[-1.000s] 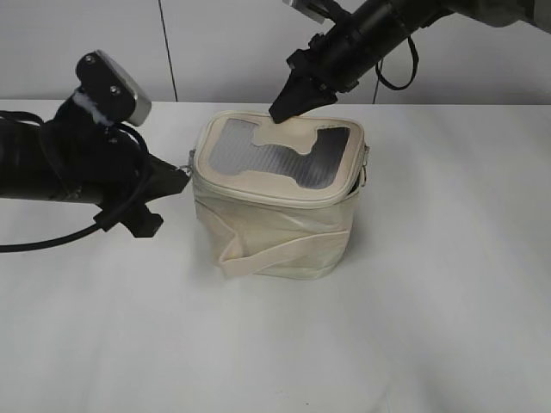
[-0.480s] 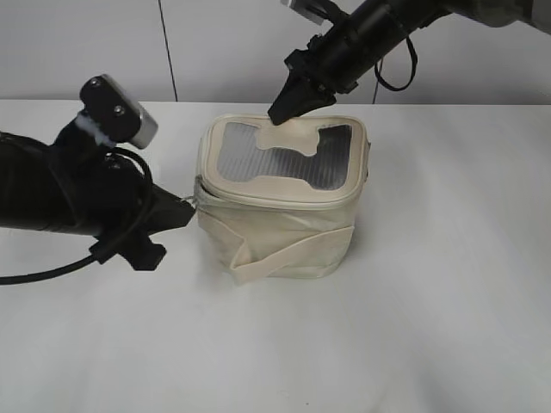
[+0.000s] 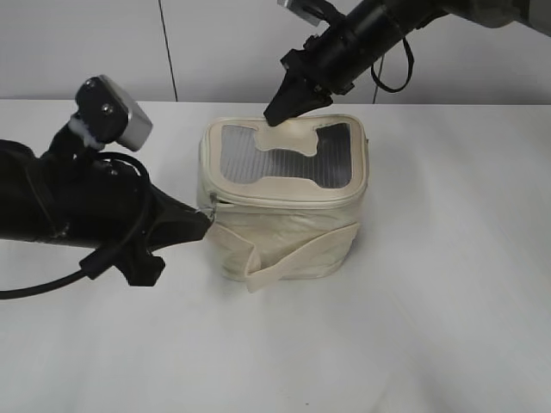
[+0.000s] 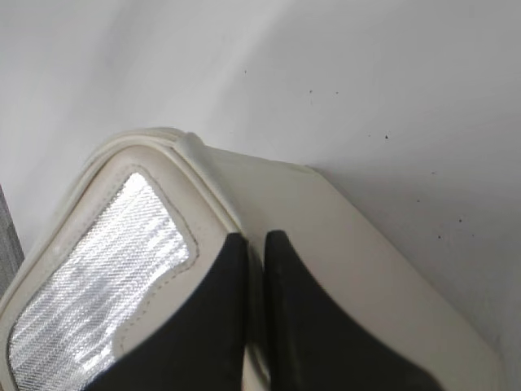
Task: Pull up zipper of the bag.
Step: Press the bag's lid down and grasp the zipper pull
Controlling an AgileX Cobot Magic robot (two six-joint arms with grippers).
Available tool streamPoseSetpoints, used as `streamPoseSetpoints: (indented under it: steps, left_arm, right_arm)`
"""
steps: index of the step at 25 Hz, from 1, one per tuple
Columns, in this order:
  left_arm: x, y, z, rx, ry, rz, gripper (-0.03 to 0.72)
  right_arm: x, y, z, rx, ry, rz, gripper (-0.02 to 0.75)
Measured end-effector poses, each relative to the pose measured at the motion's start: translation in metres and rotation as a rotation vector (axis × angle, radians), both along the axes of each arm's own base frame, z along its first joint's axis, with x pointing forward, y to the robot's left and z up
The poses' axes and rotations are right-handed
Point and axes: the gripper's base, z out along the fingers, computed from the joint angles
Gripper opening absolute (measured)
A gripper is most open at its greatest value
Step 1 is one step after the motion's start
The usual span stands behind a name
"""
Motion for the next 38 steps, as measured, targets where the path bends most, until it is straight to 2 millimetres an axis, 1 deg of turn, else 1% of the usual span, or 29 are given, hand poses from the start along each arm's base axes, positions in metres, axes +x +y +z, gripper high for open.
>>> streamPoseSetpoints:
  steps: [6,10,16,20,27,28,29,30,32,33,34,35,37,38]
  left_arm:
    - [-0.002,-0.007,-0.01,-0.042,0.083,-0.052,-0.008]
    - [-0.003,-0.015,-0.012,-0.052,0.082,-0.075,-0.008]
    - [0.0,-0.052,-0.005,-0.048,0.029,-0.157,-0.008]
    - [0.004,-0.067,-0.005,-0.047,0.019,-0.186,-0.008]
    - [0.004,-0.068,-0.008,-0.038,0.079,-0.157,-0.003]
    - [0.004,-0.068,-0.007,-0.039,0.093,-0.155,0.012]
    - [0.002,-0.068,-0.007,-0.035,0.112,-0.159,0.044]
    - [-0.001,-0.067,-0.005,-0.029,0.129,-0.17,0.094]
    - [-0.007,-0.063,0.003,-0.014,0.154,-0.186,0.209]
    - [-0.01,-0.059,0.01,-0.007,0.155,-0.187,0.27]
    - [-0.012,-0.054,0.016,-0.002,0.156,-0.18,0.312]
    - [-0.012,-0.048,0.022,0.004,0.155,-0.166,0.342]
    - [-0.009,-0.032,0.038,-0.016,0.131,-0.116,0.366]
    - [-0.003,-0.023,0.045,-0.03,0.115,-0.075,0.366]
  right_arm:
    - [0.0,0.0,0.0,0.002,0.008,-0.004,0.039]
    - [0.0,0.0,0.0,0.003,0.011,-0.004,0.039]
    - [-0.001,0.0,0.0,0.003,0.012,-0.003,0.039]
    - [-0.001,0.0,0.0,0.001,0.013,-0.004,0.039]
    - [-0.001,0.0,0.0,0.001,0.013,-0.004,0.039]
    - [-0.001,0.0,0.0,0.001,0.014,-0.004,0.039]
    - [-0.001,0.0,0.0,0.001,0.014,-0.004,0.043]
    - [0.0,0.0,0.0,0.001,0.015,-0.006,0.067]
    - [0.001,-0.005,0.002,0.003,0.014,-0.018,0.16]
    - [0.002,-0.01,0.006,0.0,0.007,-0.028,0.226]
    - [0.004,-0.016,0.009,-0.004,0.0,-0.043,0.282]
    - [0.006,-0.026,0.016,-0.003,-0.011,-0.064,0.312]
    - [0.01,-0.046,0.033,0.003,-0.031,-0.117,0.337]
    - [0.011,-0.058,0.042,0.009,-0.042,-0.148,0.337]
